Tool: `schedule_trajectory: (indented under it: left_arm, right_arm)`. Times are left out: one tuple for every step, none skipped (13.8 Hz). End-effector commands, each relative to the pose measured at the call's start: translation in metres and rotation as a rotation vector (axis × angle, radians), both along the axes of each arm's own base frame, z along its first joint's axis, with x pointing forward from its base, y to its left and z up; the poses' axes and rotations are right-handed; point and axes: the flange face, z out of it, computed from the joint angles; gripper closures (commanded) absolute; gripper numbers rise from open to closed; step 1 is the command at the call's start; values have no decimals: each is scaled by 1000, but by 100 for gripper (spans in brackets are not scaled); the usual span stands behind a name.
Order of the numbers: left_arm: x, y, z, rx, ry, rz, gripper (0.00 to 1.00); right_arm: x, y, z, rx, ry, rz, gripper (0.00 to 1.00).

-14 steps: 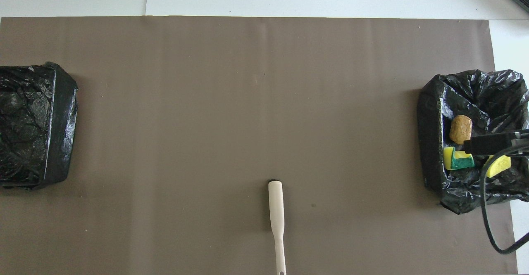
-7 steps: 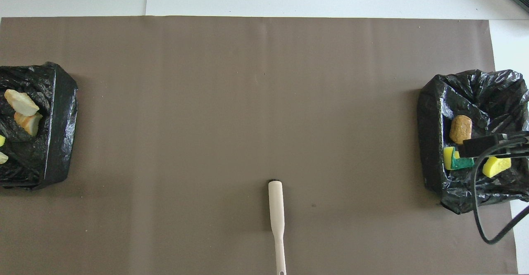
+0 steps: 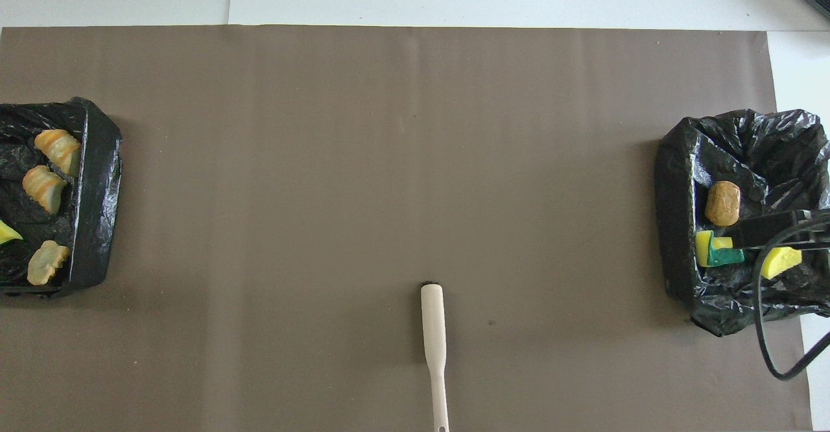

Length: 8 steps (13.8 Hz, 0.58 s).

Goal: Sweep and dump trash in bin

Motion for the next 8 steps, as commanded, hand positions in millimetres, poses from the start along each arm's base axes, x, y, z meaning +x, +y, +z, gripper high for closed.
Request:
schedule_trajectory:
  left_arm:
    - [2,-40,-13,-149,-27,62,100]
    - [4,-57,-18,-222,-35,81,100]
    - [7,-80,-22,-281,-42,103,100]
    - [9,-98,-26,-331,-58,137,100]
    - [10,-117,-31,-386,-75,177,100]
    - [11,-138,-34,-441,-95,222,100]
    - [13,-164,-40,-480,-110,263,100]
    - [14,-190,-47,-506,-132,304,100]
  right_arm:
    - [-5,-4,-9,3,15,20,0]
    - [-4,2,-7,2,14,30,0]
    - [-6,5,-8,3,27,37,0]
    - [-7,5,-7,3,26,37,0]
    - [-5,4,-5,3,17,34,0]
    - [-5,3,-5,3,18,31,0]
    - [-5,2,-5,3,18,29,0]
    - [-5,1,-5,3,18,28,0]
